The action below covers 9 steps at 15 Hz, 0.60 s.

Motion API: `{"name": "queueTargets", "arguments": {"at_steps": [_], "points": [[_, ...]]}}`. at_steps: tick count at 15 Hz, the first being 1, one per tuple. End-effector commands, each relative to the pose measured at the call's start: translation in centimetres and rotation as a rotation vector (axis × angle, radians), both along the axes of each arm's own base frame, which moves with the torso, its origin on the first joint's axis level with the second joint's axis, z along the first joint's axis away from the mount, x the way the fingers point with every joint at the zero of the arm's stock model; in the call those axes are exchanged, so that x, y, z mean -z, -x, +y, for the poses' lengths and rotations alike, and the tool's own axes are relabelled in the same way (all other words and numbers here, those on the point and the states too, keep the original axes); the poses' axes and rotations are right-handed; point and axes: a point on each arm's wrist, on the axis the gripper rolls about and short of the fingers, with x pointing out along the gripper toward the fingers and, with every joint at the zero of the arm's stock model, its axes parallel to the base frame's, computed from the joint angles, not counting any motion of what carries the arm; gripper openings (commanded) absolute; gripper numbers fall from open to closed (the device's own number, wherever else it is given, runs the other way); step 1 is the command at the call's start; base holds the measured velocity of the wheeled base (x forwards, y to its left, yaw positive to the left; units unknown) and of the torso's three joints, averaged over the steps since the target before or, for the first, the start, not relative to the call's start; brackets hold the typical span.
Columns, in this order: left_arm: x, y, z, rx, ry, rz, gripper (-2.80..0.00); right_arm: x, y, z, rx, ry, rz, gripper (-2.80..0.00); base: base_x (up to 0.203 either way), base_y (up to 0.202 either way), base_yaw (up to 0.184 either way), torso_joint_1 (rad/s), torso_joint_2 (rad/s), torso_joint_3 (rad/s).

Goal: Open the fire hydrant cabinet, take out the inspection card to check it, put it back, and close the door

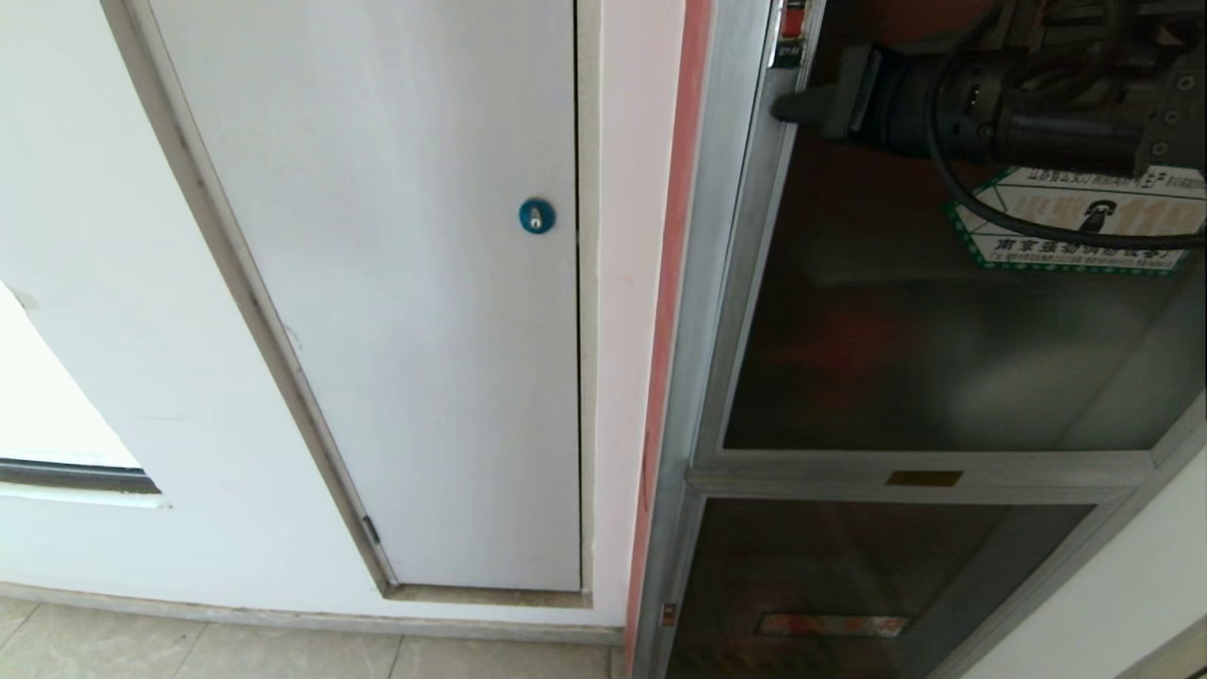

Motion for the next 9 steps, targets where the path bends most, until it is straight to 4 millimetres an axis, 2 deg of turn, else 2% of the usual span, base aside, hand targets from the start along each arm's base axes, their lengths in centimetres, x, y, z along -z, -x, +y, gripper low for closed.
{"name": "queueTargets", "arguments": {"at_steps": [1, 5, 9], "points": [[0.4, -0.1, 0.0, 0.0, 0.0, 0.014, -2.8, -0.2, 0.9, -0.1, -0.008, 0.0, 0.006, -2.8, 0.0, 0.0, 0.0, 0.0, 0.0, 0.0], [0.4, -0.1, 0.0, 0.0, 0.0, 0.014, -2.8, -1.0, 3.4, 0.2, -0.044, -0.01, -0.012, -2.8, 0.0, 0.0, 0.0, 0.0, 0.0, 0.0], [0.4, -0.1, 0.0, 0.0, 0.0, 0.014, -2.8, -2.8, 6.1, 0.7, -0.095, -0.055, -0.053, -2.8, 0.0, 0.0, 0.0, 0.0, 0.0, 0.0]]}}
